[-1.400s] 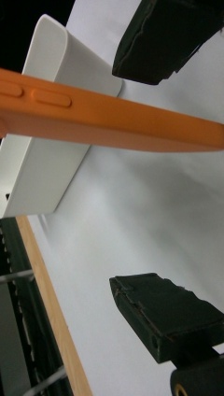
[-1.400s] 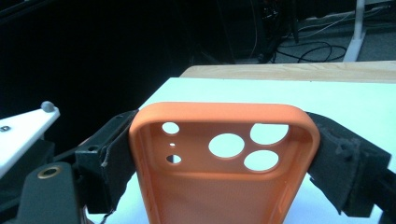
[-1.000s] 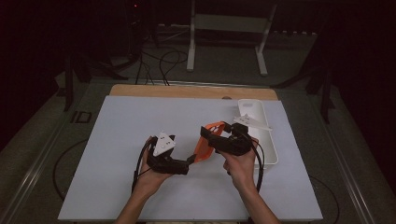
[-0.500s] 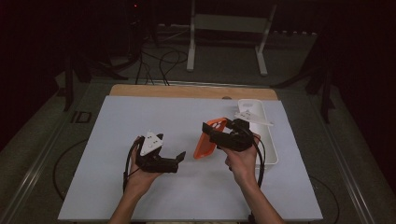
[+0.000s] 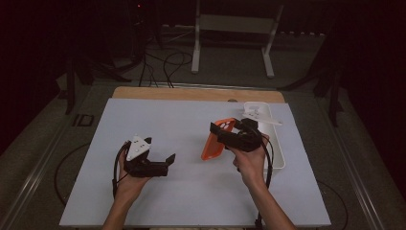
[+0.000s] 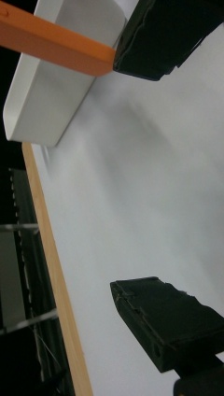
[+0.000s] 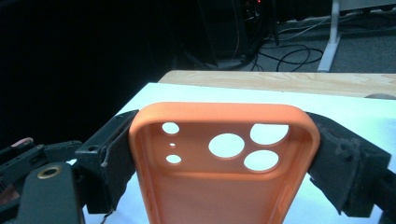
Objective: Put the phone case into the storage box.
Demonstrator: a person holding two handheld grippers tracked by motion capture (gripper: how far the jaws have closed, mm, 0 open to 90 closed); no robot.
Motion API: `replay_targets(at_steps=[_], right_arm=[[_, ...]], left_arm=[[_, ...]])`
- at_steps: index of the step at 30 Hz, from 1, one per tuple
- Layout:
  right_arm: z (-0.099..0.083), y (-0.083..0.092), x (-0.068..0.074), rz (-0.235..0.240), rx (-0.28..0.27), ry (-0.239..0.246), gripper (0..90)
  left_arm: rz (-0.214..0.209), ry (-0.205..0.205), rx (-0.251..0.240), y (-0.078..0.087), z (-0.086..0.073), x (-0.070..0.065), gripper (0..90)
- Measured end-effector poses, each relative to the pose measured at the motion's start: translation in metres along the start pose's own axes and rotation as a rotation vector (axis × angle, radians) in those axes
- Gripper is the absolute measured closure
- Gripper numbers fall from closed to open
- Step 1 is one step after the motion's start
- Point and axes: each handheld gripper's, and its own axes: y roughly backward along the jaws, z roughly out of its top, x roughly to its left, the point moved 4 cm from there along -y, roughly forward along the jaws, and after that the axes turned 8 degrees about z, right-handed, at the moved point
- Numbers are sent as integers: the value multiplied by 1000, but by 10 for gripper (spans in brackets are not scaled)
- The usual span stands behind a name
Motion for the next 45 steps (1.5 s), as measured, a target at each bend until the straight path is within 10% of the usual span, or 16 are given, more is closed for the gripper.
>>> replay_targets(at_steps=[23, 45], right_arm=[[9, -2, -6, -33, 5, 24, 158], [19, -2, -10, -49, -2, 36, 157]], left_arm=[[104, 8, -14, 23, -32, 40, 3], [135, 29, -48, 34, -60, 47, 3]])
